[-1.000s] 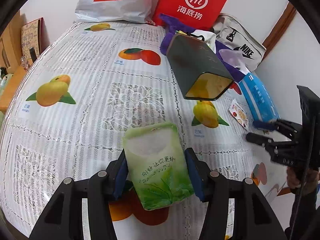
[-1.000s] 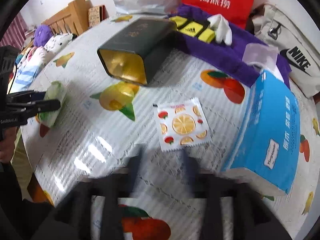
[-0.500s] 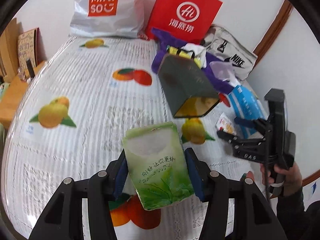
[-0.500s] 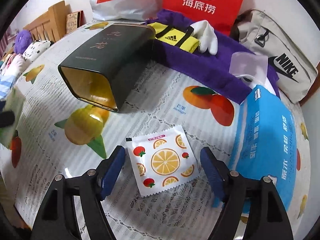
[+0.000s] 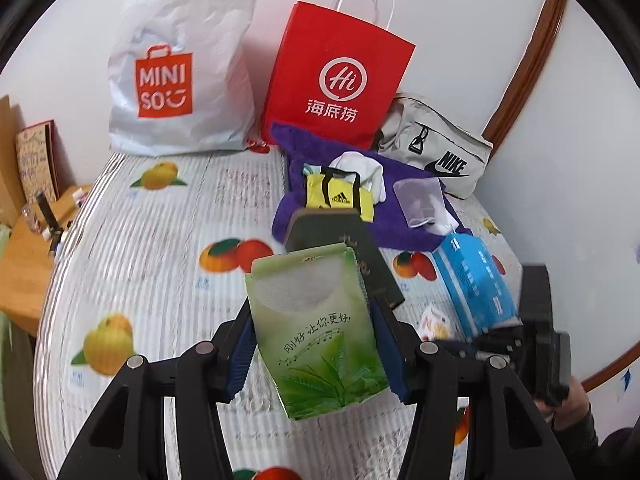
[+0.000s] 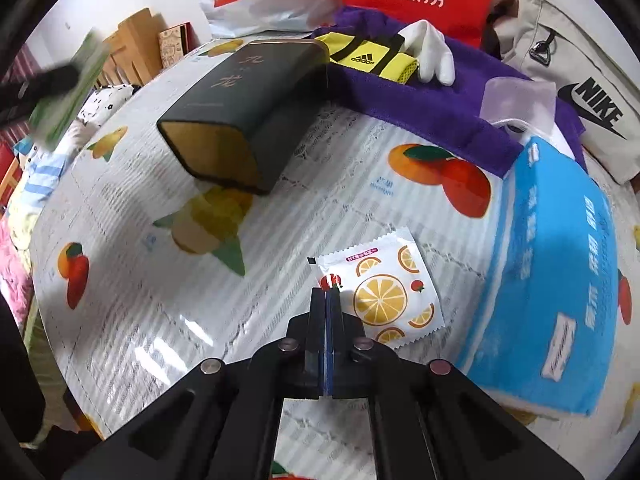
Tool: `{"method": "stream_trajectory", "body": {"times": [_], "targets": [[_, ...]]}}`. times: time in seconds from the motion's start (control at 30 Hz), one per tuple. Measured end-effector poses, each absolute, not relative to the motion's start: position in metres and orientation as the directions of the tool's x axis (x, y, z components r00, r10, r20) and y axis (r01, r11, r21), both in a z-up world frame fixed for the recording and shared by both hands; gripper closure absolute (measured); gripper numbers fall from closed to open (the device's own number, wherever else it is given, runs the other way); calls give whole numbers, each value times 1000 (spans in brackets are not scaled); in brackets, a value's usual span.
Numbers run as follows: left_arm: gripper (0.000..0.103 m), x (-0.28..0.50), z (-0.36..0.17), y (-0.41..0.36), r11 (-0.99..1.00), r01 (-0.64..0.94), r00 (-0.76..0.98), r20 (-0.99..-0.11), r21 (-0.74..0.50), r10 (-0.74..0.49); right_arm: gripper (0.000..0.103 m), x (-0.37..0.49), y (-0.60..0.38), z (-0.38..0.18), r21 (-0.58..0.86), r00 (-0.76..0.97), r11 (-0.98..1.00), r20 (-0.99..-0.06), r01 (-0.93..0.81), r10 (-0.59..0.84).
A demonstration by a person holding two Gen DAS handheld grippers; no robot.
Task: Organize soft objects
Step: 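Carry the tea packet onto the towel and open the left gripper while the right gripper nudges the sachet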
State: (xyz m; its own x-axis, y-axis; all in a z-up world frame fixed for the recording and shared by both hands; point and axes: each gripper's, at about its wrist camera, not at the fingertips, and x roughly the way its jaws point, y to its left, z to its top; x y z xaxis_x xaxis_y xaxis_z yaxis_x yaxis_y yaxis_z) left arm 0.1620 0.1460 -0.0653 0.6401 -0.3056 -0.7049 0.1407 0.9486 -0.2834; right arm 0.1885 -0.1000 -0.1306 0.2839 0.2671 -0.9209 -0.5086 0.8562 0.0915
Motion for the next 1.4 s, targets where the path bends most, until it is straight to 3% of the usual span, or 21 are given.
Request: {"method": "stream_trajectory", "body": {"times": [0.5, 0.87, 1.4], "targets": [[51, 222, -58, 109, 945, 178, 626, -709, -274, -323, 103, 147, -143, -77, 265, 349, 867, -835, -422, 425], [51, 279, -57, 79, 945, 195, 617, -716, -264, -327, 103, 136, -181, -48, 336, 405, 875, -788, -348, 464], [51, 332, -69, 39, 954, 232, 586, -756, -190, -293, 103, 156, -205, -21, 310, 462, 893, -772, -326, 437]]}}
